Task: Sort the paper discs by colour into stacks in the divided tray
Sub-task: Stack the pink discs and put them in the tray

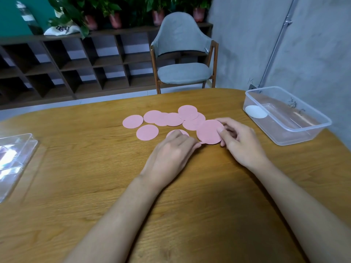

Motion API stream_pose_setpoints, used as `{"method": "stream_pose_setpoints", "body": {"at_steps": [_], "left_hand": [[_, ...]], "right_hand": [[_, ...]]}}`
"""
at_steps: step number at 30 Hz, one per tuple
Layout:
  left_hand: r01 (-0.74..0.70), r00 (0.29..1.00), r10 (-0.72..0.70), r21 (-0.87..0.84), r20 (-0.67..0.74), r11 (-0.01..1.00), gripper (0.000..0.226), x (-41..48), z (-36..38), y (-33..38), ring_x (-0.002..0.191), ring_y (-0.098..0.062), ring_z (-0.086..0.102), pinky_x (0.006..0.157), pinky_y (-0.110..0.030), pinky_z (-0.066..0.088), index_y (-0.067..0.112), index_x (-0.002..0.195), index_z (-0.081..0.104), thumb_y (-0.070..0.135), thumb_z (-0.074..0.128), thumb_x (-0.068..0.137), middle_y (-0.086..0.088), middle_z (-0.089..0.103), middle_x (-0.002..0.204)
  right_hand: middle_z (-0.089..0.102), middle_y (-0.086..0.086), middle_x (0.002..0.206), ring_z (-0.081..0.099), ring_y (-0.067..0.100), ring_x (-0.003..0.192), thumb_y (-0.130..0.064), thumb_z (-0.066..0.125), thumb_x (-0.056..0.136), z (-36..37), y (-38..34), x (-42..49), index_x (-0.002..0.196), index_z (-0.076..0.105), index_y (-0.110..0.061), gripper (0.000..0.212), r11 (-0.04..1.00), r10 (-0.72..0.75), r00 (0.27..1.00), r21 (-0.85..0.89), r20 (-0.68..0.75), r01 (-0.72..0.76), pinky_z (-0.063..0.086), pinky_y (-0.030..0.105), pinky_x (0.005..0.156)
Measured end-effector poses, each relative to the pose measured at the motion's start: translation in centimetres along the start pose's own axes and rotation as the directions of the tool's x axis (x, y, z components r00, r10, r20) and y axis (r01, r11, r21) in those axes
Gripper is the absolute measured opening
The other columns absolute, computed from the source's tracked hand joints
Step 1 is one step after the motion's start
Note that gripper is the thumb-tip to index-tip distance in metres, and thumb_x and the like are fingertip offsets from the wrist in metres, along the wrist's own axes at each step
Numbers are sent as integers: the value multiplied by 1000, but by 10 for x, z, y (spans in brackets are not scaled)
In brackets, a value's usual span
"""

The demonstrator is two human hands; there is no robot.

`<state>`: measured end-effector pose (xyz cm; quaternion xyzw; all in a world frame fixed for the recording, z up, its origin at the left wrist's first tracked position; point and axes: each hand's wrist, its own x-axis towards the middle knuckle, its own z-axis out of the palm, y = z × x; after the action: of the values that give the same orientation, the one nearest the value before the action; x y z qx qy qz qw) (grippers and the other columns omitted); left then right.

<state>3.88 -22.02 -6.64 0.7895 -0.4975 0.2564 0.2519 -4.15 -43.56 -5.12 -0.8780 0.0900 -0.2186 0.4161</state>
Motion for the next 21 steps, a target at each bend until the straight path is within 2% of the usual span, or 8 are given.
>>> {"method": "stream_pose_setpoints", "body": {"at_steps": [2, 5, 7, 10, 12, 15, 19, 21], "left_hand": [[21, 997, -24, -41, -73, 999, 30, 2, -3, 2, 88, -26, 64, 78, -40, 55, 6, 109, 73, 27, 52, 111, -6, 70, 95], [77, 984, -96, -128, -147, 989, 39, 5, -6, 4, 93, -25, 69, 83, -37, 55, 3, 112, 72, 32, 46, 112, -7, 74, 102], [112, 977, -137, -155, -166, 982, 27, 4, -6, 1, 98, -22, 70, 88, -34, 55, 4, 120, 71, 21, 55, 109, -6, 74, 107], [228, 951, -263, -209, -161, 951, 27, 5, -7, 1, 91, -3, 59, 88, -11, 46, 8, 129, 70, 9, 65, 102, 0, 74, 109], [287, 931, -331, -248, -155, 925, 28, 7, -7, 3, 84, -1, 54, 84, -6, 40, 11, 128, 70, 9, 65, 101, 4, 72, 104], [324, 916, -377, -297, -141, 898, 27, 8, -5, 4, 82, -5, 60, 81, -7, 43, 10, 125, 71, 7, 66, 99, 3, 72, 98], [402, 889, -452, -345, -76, 848, 24, 8, 0, 7, 75, -9, 66, 72, -23, 55, 15, 118, 77, 9, 68, 96, 3, 74, 90], [443, 862, -502, -389, -62, 808, 20, 8, 1, 7, 72, -9, 69, 71, -28, 58, 16, 110, 81, 11, 70, 95, 4, 75, 88]], "right_hand": [[70, -6, 86, 65, 11, 72, -24, 55, 105, 2, 0, 0, 128, 67, -34, 28, 999, -23, 1000, 25, 10, 23, 54, 27, 74], [69, -5, 79, 64, 12, 71, -23, 55, 105, 3, 0, -1, 128, 68, -35, 29, 998, -40, 999, 47, -6, 40, 57, 36, 76], [69, -3, 79, 65, 14, 72, -21, 54, 105, 3, -1, -2, 128, 68, -35, 30, 998, -43, 999, 49, -13, 44, 58, 39, 77], [70, -1, 80, 66, 16, 74, -19, 54, 105, 2, -1, -1, 129, 69, -33, 31, 997, -46, 999, 68, -19, 47, 59, 38, 76], [70, -2, 79, 67, 15, 73, -17, 54, 105, 4, -3, -3, 129, 69, -30, 32, 994, -41, 999, 97, 9, 40, 58, 30, 71], [70, -1, 74, 66, 10, 69, -17, 53, 105, 9, -6, -5, 131, 69, -30, 33, 995, -37, 996, 96, 79, 30, 55, 24, 71], [70, 0, 73, 66, 11, 69, -20, 50, 107, 9, -10, -6, 131, 69, -33, 33, 995, -57, 992, 85, 115, 48, 56, 28, 75], [71, -1, 79, 67, 11, 73, -25, 55, 105, 9, -12, -8, 134, 67, -31, 32, 994, -63, 988, 92, 139, 51, 58, 31, 77]]}}
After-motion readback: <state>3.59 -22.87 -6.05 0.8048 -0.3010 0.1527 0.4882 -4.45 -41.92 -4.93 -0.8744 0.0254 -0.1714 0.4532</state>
